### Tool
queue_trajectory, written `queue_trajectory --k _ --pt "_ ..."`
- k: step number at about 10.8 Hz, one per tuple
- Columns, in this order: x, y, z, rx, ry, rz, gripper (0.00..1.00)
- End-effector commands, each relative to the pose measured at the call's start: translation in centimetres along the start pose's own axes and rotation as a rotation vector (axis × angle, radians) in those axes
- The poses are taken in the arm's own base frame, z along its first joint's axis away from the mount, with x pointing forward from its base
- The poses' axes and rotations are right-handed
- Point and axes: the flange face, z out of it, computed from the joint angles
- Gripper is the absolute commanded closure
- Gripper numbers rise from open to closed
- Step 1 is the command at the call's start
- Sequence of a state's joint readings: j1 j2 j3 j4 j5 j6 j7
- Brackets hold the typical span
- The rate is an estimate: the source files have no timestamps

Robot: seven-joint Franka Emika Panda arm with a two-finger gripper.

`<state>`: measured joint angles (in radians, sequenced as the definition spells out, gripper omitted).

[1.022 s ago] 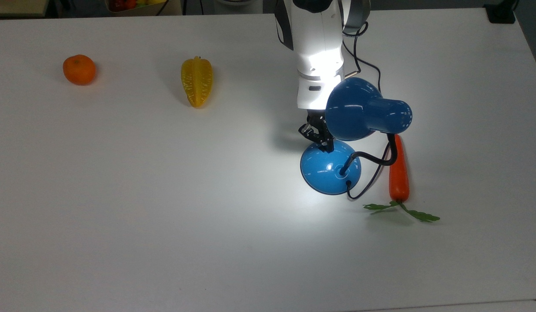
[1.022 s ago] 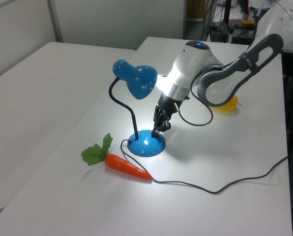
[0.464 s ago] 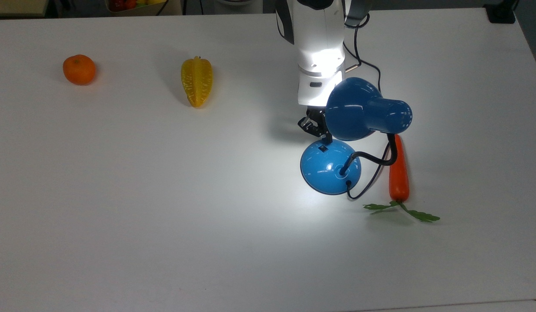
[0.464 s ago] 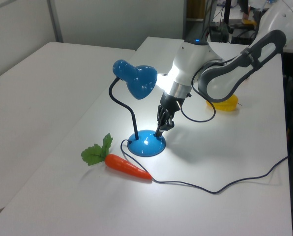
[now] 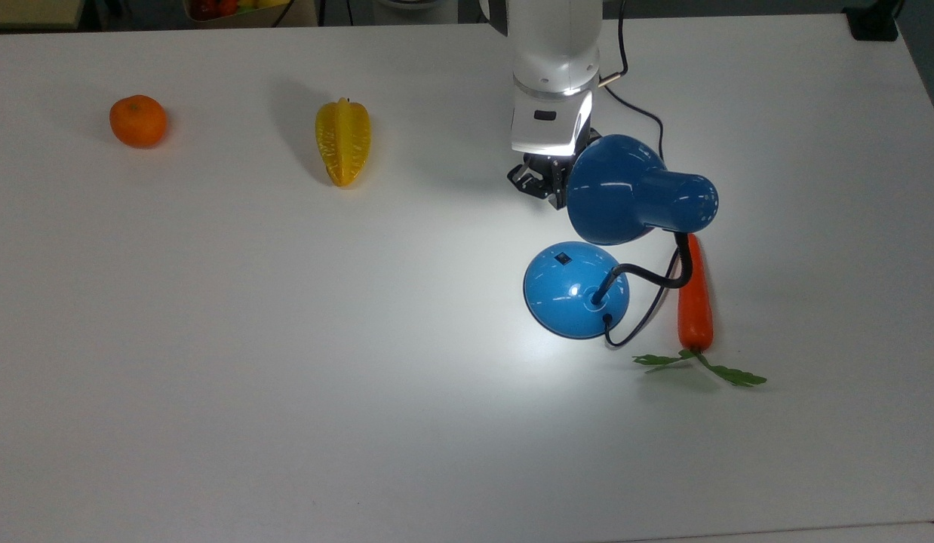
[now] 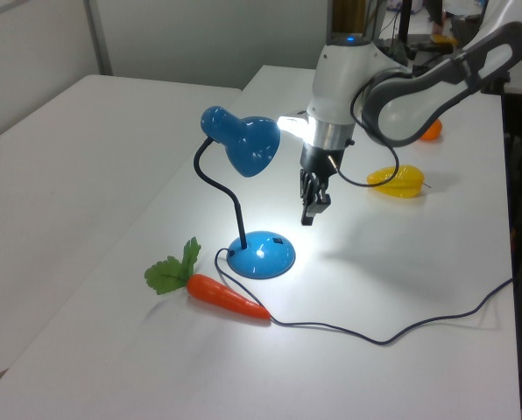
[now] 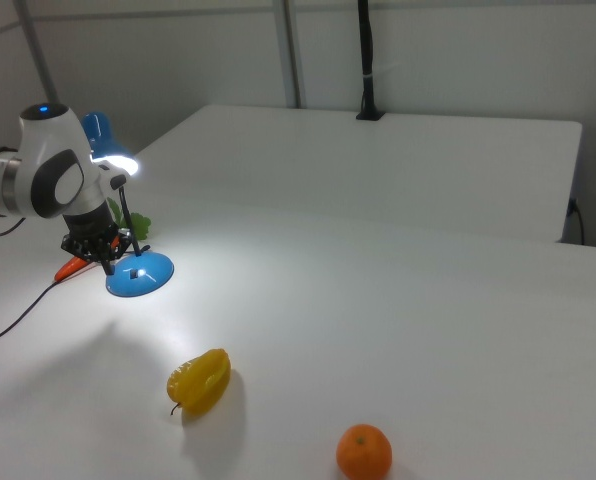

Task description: Turn on desk lamp

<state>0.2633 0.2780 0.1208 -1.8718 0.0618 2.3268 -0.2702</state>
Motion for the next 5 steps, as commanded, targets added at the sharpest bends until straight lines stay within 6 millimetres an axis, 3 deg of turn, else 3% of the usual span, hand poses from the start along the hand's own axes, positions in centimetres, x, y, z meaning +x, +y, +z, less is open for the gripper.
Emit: queue_trajectory --k 1,2,3,5 --pt "-2.5 -0.2 -5.9 0.003 -0.103 0.097 1.00" --pt "-3.2 -0.2 -8.0 0.004 -0.123 0.133 0.94" --pt "-3.9 0.0 -9.9 -0.001 -0.135 0.183 0.77" --pt "-5.3 0.1 -13.3 -0.014 -0.169 0.272 0.27"
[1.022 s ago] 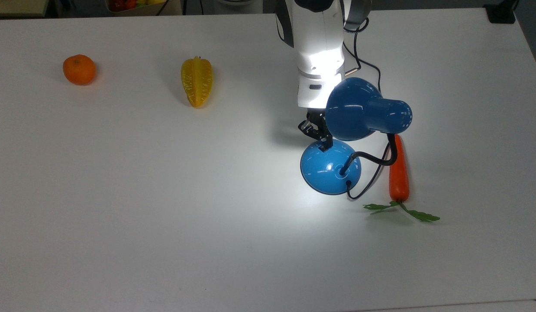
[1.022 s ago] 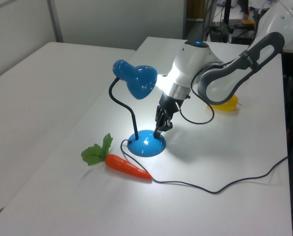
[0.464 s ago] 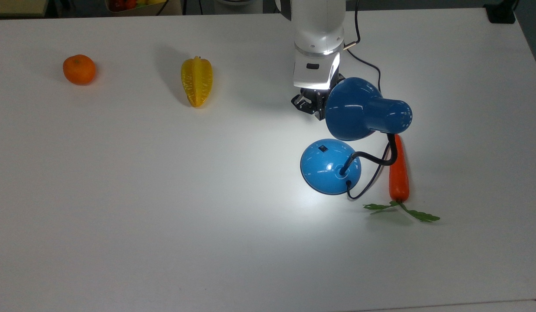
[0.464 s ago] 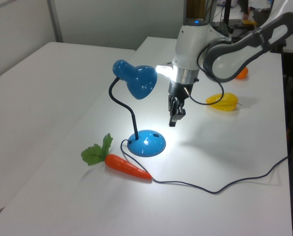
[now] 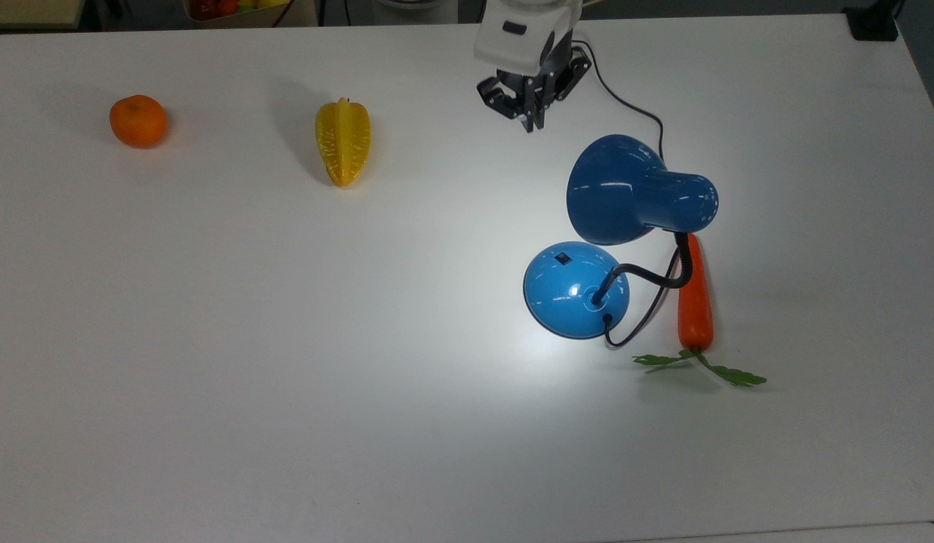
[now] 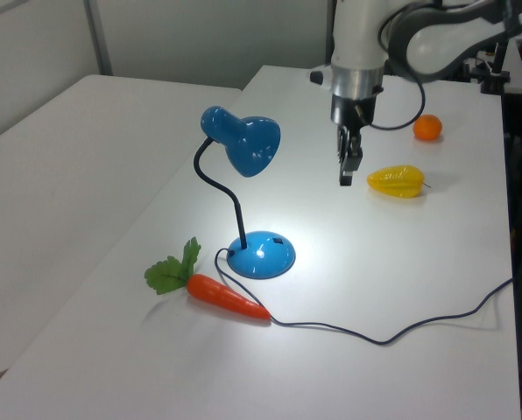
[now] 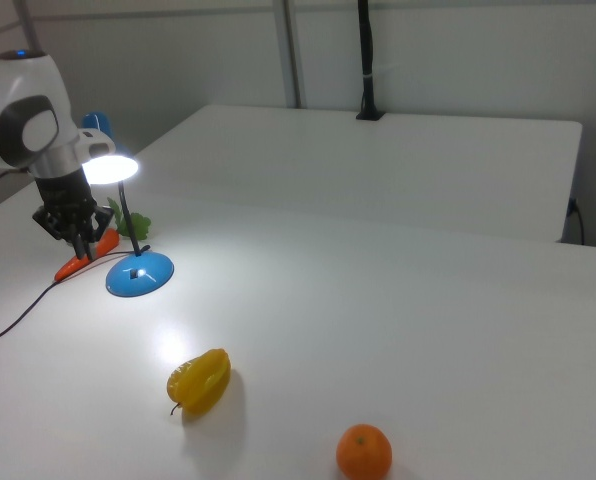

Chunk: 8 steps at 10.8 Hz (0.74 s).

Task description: Turn on desk lamp

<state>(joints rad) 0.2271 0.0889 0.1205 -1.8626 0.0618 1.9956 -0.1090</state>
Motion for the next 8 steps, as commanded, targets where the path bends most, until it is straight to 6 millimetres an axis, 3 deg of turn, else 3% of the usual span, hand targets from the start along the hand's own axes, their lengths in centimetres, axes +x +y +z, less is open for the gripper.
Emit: queue_trajectory --k 1,4,5,8 --pt "-3.3 0.9 -5.3 -0.016 -0.061 0.110 0.00" --pt "-5.3 2.4 -12.0 -0.019 -0.143 0.244 0.00" --pt "-6.1 3.8 -13.8 -0.021 -0.159 0.315 0.00" --pt "-6.9 7.2 -17.4 -0.023 -0.124 0.458 0.00"
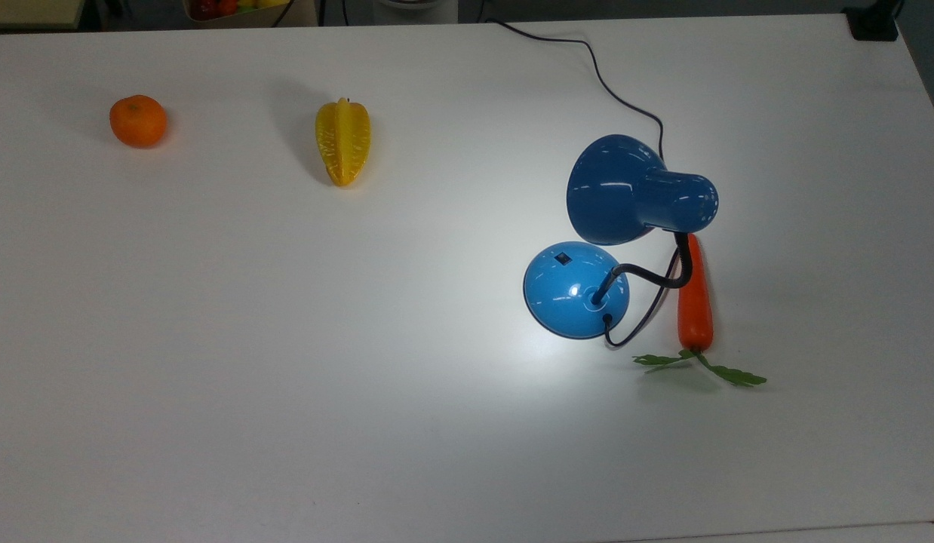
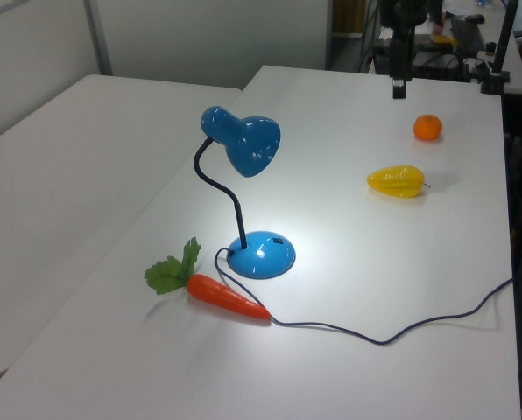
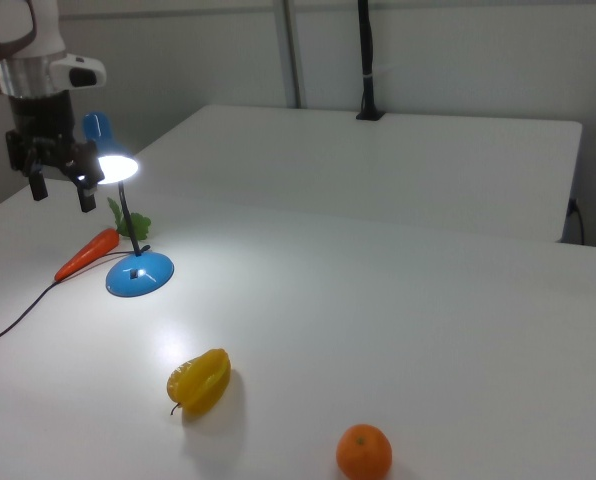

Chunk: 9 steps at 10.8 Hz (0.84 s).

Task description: Turn on desk lamp

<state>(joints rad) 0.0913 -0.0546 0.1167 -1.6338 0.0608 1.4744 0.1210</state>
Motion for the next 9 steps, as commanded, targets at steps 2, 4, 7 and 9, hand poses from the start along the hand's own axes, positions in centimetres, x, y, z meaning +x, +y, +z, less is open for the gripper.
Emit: queue_trajectory --k 2,4,7,9 --pt "0.5 5.1 -2.4 0.026 0.032 0.153 0.00" --pt "1.8 5.8 -2.9 0.036 0.108 0.124 0.00" --pt "3.6 7.2 -2.7 0.028 0.214 0.025 0.00" --pt "4.2 7.8 -2.4 0.028 0.231 -0.002 0.00"
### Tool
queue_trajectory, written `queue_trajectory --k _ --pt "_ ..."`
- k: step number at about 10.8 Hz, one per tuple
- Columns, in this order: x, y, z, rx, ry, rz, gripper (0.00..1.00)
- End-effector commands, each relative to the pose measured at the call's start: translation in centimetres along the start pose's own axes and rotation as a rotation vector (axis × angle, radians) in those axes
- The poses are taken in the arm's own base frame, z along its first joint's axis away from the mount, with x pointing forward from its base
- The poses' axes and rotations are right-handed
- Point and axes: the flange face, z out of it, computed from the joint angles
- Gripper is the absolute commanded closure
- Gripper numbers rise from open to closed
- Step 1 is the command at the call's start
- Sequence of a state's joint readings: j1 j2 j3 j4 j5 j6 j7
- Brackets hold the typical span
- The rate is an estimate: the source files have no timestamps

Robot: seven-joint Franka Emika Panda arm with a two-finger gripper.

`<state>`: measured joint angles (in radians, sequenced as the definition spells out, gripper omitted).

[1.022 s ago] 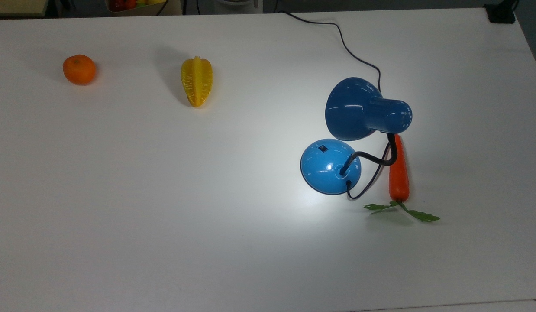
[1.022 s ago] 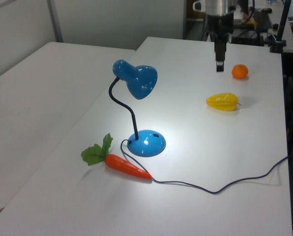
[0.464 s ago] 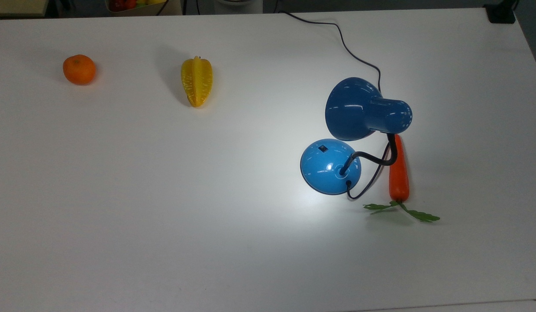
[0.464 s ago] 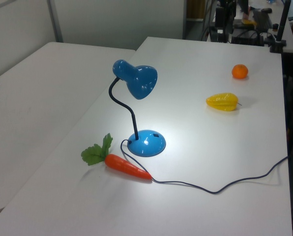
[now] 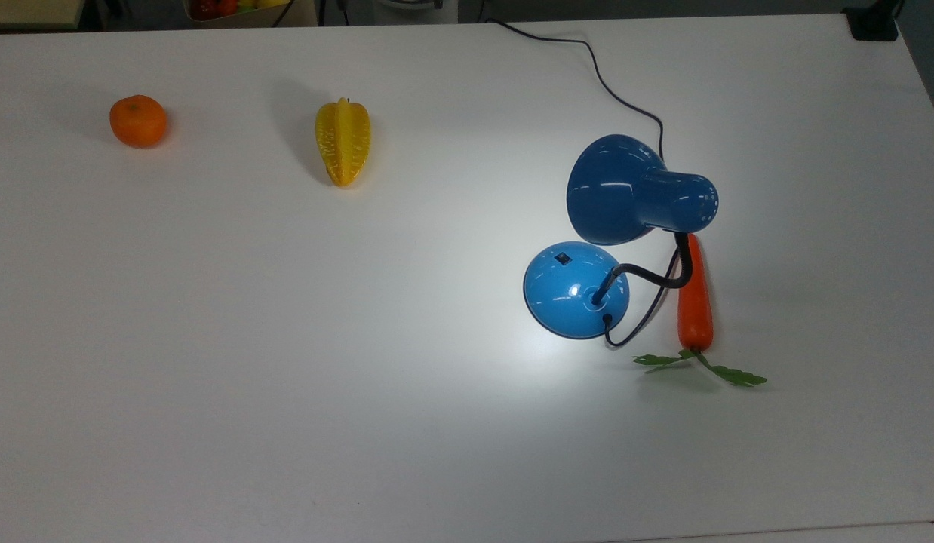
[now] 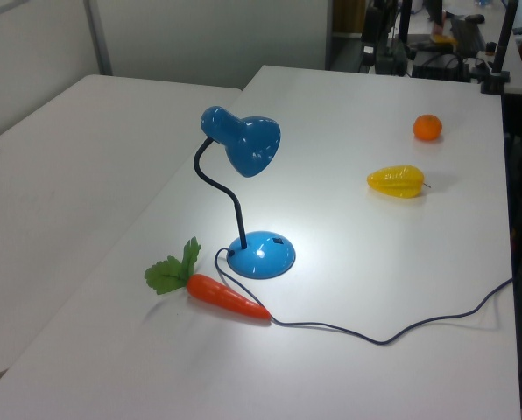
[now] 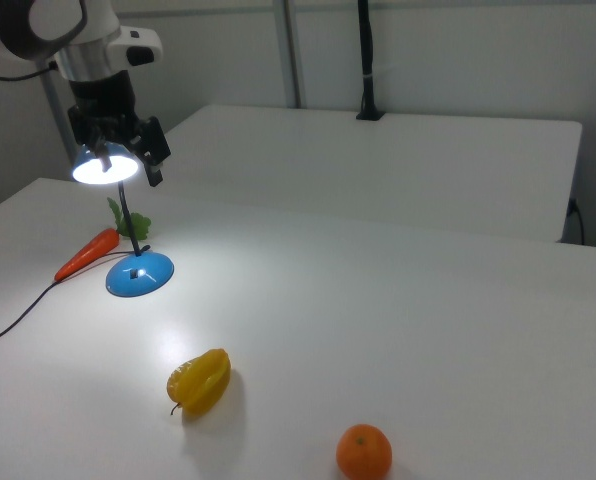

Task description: Turn on desk lamp

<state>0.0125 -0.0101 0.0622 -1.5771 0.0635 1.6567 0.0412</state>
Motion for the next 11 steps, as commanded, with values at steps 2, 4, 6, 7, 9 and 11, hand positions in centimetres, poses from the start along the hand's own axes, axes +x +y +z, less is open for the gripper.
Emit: queue_trajectory --k 2,4,6,7,9,11 --pt "0.6 0.7 0.6 0.008 0.033 -0.081 0.00" --pt "0.4 0.7 0.7 0.006 0.023 -0.084 0.00" --pt "0.2 0.0 0.9 0.008 0.015 -0.085 0.00" --pt "0.2 -0.1 1.2 0.008 0.010 -0.086 0.00" --pt "0.2 -0.6 1.4 0.009 0.006 -0.097 0.00" --pt "0.2 -0.6 1.4 0.007 0.009 -0.104 0.00"
